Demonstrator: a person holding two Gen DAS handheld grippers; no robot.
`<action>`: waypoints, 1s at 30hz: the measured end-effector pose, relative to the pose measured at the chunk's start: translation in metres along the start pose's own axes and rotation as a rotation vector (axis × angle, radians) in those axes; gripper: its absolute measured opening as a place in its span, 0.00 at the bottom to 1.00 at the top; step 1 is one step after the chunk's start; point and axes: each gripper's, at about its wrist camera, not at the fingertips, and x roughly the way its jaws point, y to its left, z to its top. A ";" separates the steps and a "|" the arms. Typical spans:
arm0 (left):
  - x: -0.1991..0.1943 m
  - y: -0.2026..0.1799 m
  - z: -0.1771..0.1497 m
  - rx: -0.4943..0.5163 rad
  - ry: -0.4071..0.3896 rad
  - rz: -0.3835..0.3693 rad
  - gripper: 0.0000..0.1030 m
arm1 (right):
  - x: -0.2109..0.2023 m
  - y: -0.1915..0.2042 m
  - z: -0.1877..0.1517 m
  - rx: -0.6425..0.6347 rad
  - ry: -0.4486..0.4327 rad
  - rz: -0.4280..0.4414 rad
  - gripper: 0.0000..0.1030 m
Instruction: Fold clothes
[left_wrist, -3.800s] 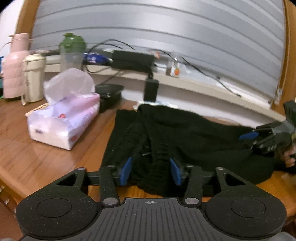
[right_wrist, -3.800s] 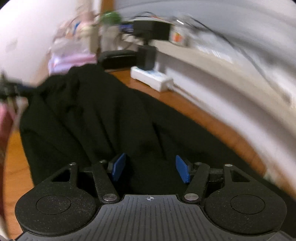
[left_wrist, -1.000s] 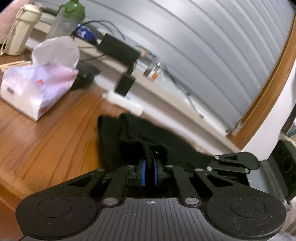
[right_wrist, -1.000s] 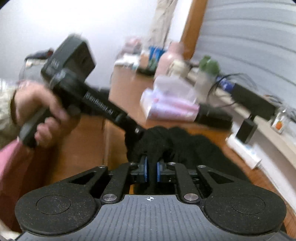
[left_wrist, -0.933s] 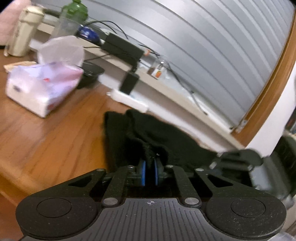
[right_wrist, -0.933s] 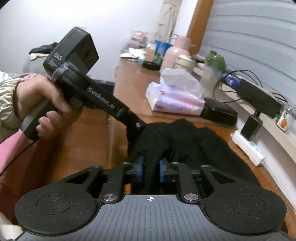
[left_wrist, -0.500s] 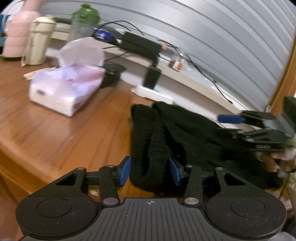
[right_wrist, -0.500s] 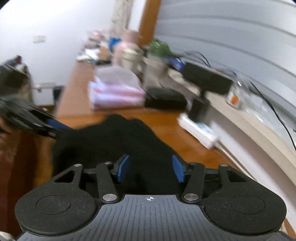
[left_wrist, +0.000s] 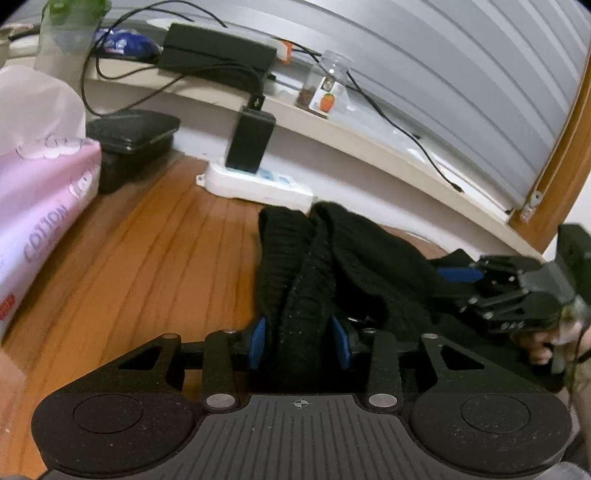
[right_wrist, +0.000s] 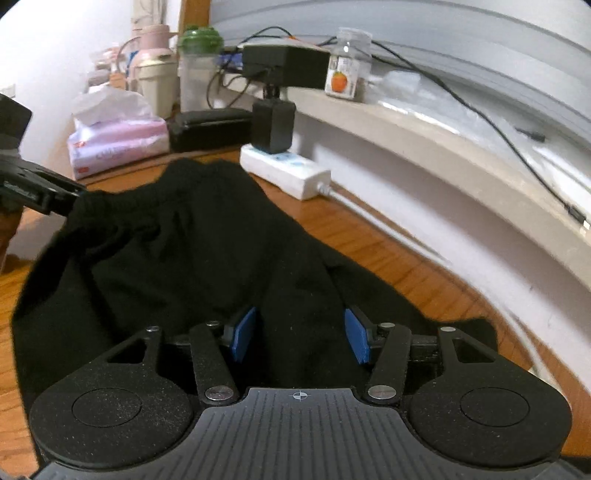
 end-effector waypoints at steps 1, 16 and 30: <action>-0.004 0.003 -0.002 -0.006 -0.013 0.001 0.40 | -0.004 0.000 0.008 -0.007 -0.021 0.010 0.52; -0.087 0.005 -0.046 -0.080 -0.130 0.077 0.38 | 0.065 0.035 0.095 -0.086 0.093 0.250 0.10; -0.132 0.010 -0.052 -0.140 -0.229 0.182 0.38 | -0.082 0.155 0.089 -0.207 -0.040 0.393 0.06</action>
